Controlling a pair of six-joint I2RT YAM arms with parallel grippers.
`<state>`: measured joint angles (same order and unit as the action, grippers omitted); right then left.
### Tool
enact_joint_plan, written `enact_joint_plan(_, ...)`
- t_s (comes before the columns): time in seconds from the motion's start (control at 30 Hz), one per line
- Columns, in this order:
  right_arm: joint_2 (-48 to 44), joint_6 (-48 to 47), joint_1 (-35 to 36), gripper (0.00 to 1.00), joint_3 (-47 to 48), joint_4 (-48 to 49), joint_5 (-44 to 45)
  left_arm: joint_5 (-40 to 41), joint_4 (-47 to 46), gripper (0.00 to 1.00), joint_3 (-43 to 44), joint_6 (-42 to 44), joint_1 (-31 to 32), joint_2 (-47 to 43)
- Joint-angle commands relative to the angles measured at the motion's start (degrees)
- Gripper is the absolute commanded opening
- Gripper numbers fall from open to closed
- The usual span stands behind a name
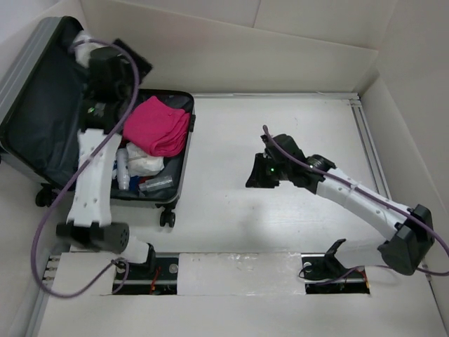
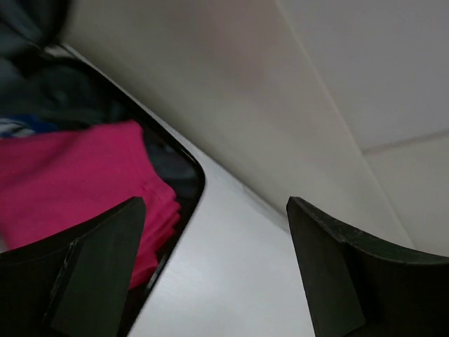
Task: Pack the luggage
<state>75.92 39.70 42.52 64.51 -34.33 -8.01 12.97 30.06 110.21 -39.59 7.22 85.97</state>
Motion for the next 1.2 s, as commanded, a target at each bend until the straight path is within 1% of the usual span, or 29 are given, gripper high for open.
enact_joint_plan(0.0, -7.17, -3.13, 2.29, 0.18, -2.8, 1.27, -5.25, 19.18, 11.85, 0.79, -2.88, -2.5, -5.63, -12.3)
enact_joint_plan(0.03, -8.23, -3.66, 2.82, 0.17, -3.59, 2.15, -6.22, 22.94, 14.38, 0.8, -7.25, -3.38, -6.77, -14.41)
enact_joint_plan(0.1, -9.99, -3.67, 5.37, 0.17, -6.05, 3.29, -8.51, 27.0, 17.64, 0.8, -10.79, -5.05, -8.27, -17.76)
enact_joint_plan(0.13, -11.66, -3.67, 6.16, 0.17, -6.76, 3.3, -8.51, 29.72, 21.49, 0.8, -12.46, -6.19, -8.28, -19.77)
enact_joint_plan(0.17, -12.28, -4.19, 7.65, 0.17, -7.38, 4.17, -8.51, 34.7, 24.14, 0.8, -15.26, -7.59, -8.28, -19.79)
enact_joint_plan(0.23, -13.34, -4.2, 8.19, 0.19, -8.52, 4.8, -9.82, 37.9, 29.58, 0.8, -17.04, -9.53, -9.77, -20.41)
enact_joint_plan(0.27, -14.3, -4.72, 8.89, 0.19, -9.39, 4.8, -9.83, 40.96, 31.01, 0.8, -18.53, -10.49, -10.47, -20.41)
enact_joint_plan(0.33, -15.45, -4.72, 9.68, 0.22, -10.19, 4.8, -10.45, 44.4, 33.99, 0.8, -18.54, -11.9, -10.48, -19.62)
enact_joint_plan(0.4, -16.33, -5.25, 10.21, 0.23, -10.81, 4.8, -11.06, 46.43, 34.54, 0.82, -18.54, -9.64, -12.57, -17.78)
enact_joint_plan(0.43, -17.11, -6.03, 10.21, 0.25, -11.33, 4.8, -11.84, 46.44, 34.54, 0.82, -18.54, -8.41, -14.15, -16.9)
enact_joint_plan(0.47, -17.64, -6.04, 10.21, 0.29, -11.34, 4.8, -11.85, 46.44, 33.93, 0.82, -18.54, -6.31, -20.0, -14.72)
enact_joint_plan(0.53, -17.65, -6.57, 10.21, 0.32, -11.34, 4.8, -12.37, 47.57, 33.66, 0.82, -19.15, -4.27, -20.76, -13.29)
enact_joint_plan(0.57, -18.17, -7.26, 10.21, 0.36, -11.34, 4.8, -12.38, 47.58, 33.66, 0.82, -18.46, -4.26, -20.76, -11.81)
enact_joint_plan(0.63, -18.18, -7.89, 10.21, 0.4, -11.34, 4.09, -12.38, 45.32, 34.54, 0.83, -17.14, -5.14, -21.98, -11.79)
enact_joint_plan(0.67, -18.18, -8.58, 10.21, 0.43, -11.86, 4.09, -12.99, 43.21, 34.54, 0.83, -17.14, -5.66, -24.25, -11.79)
enact_joint_plan(0.7, -18.18, -8.59, 10.21, 0.46, -11.86, 4.09, -13.0, 41.01, 33.58, 0.83, -17.14, -4.02, -29.06, -11.79)
enact_joint_plan(0.73, -18.18, -9.37, 10.21, 0.47, -11.86, 2.7, -13.0, 40.47, 30.09, 0.83, -18.27, -2.35, -29.11, -12.58)
enact_joint_plan(0.83, -18.18, -11.04, 10.21, 0.48, -11.34, 1.89, -12.47, 40.99, 28.21, 0.83, -18.28, -0.31, -29.11, -11.1)
enact_joint_plan(0.97, -17.65, -12.54, 10.21, 0.48, -11.34, 0.67, -12.47, 42.39, 30.76, 0.84, -11.1, -1.36, -29.11, -6.62)
enact_joint_plan(1.07, -17.65, -13.15, 10.21, 0.48, -11.34, -0.13, -11.85, 43.45, 30.23, 0.84, -8.62, 0.21, -29.11, -4.51)
enact_joint_plan(1.17, -17.03, -13.16, 10.21, 0.48, -11.86, -0.13, -11.85, 45.03, 30.75, 0.82, -5.02, 0.22, -29.11, -1.61)
